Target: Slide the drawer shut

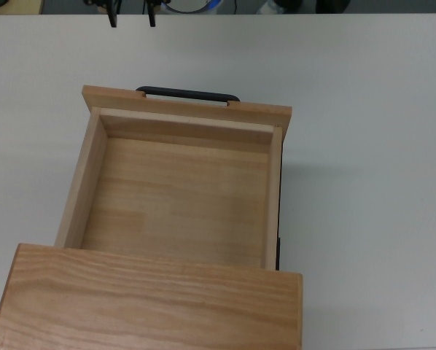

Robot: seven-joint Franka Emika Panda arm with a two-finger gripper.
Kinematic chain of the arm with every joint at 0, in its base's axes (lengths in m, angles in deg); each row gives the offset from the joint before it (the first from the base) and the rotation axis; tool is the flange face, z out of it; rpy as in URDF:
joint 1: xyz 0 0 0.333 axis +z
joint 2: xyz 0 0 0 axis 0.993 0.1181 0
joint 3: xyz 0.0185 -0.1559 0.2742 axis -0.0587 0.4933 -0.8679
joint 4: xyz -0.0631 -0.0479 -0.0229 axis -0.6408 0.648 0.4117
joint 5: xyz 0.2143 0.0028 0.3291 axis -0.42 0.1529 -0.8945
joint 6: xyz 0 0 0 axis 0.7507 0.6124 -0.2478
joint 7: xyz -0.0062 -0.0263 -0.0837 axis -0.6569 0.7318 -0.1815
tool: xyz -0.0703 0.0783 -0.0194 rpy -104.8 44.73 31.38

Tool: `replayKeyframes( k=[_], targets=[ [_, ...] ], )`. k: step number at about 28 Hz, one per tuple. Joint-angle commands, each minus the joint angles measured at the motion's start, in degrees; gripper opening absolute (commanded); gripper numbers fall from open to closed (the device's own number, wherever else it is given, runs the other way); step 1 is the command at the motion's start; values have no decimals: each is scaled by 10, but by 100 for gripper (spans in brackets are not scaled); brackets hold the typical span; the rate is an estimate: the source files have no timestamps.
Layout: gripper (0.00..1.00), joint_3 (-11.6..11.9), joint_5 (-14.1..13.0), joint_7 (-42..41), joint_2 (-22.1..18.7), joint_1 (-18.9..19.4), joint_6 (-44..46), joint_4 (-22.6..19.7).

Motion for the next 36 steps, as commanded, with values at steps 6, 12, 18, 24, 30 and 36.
replayKeyframes(
  k=[6, 12, 18, 24, 30, 36],
  targets=[
    [0, 2, -7, -10, -1, 7, 11, -13],
    [0, 2, -2, -10, 2, 20, 9, -27],
    [0, 3, -1, -7, 2, 42, 9, -46],
    [0, 2, 19, 16, 28, 63, 2, -51],
    [0, 1, 40, 69, 62, 79, -55, -51],
    [0, 1, 70, 128, 98, 81, -133, -45]
  ],
)
